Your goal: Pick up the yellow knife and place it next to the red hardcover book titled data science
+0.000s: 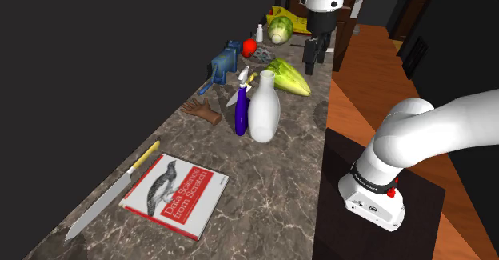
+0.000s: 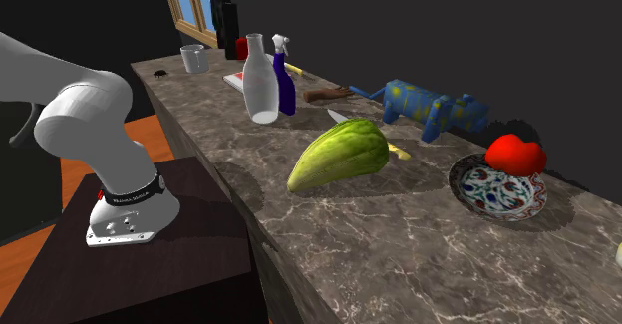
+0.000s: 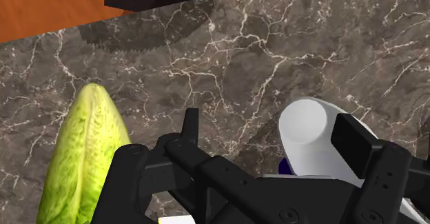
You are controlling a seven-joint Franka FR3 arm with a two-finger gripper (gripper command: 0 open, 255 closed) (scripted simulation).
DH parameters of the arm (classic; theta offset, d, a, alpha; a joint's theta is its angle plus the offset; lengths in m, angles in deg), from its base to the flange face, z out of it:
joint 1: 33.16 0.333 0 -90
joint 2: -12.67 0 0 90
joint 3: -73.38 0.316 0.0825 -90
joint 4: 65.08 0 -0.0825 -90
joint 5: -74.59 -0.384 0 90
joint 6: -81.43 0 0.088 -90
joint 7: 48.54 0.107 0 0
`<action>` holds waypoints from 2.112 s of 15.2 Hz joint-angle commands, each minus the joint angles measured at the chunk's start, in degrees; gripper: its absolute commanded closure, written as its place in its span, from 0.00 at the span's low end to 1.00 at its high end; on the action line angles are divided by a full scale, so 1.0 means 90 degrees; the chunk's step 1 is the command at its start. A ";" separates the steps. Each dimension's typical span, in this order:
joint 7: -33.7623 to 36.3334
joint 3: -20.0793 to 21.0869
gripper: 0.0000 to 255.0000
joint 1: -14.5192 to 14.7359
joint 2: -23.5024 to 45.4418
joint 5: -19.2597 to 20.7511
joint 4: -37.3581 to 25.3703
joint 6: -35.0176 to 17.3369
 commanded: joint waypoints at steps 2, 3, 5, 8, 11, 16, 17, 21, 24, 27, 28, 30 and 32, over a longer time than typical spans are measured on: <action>0.0231 0.0082 0.00 -0.0057 0.0232 -0.0064 -0.0061 -0.0153; 0.0459 0.0162 0.00 -0.0117 0.0469 -0.0122 -0.0131 -0.0302; 0.0910 0.0310 0.00 -0.0237 0.0953 -0.0218 -0.0297 -0.0586; 0.1579 0.0492 0.00 -0.0404 0.1699 -0.0307 -0.0610 -0.0973; 0.2233 0.0634 0.00 -0.0568 0.2456 -0.0341 -0.0990 -0.1306; 0.3289 0.0760 0.00 -0.0799 0.3715 -0.0297 -0.1753 -0.1733; 0.3493 0.0766 0.00 -0.0835 0.3964 -0.0278 -0.1923 -0.1799; 0.4274 0.0727 0.00 -0.0947 0.4942 -0.0193 -0.2654 -0.1999; 0.4815 0.0643 0.00 -0.1007 0.5653 -0.0140 -0.3250 -0.2087; 0.5314 0.0521 0.00 -0.1056 0.6347 -0.0113 -0.3885 -0.2124; 0.5471 0.0474 0.00 -0.1072 0.6574 -0.0112 -0.4105 -0.2127; 0.5773 0.0375 0.00 -0.1106 0.7026 -0.0120 -0.4557 -0.2117; 0.6059 0.0269 0.00 -0.1145 0.7473 -0.0143 -0.5026 -0.2089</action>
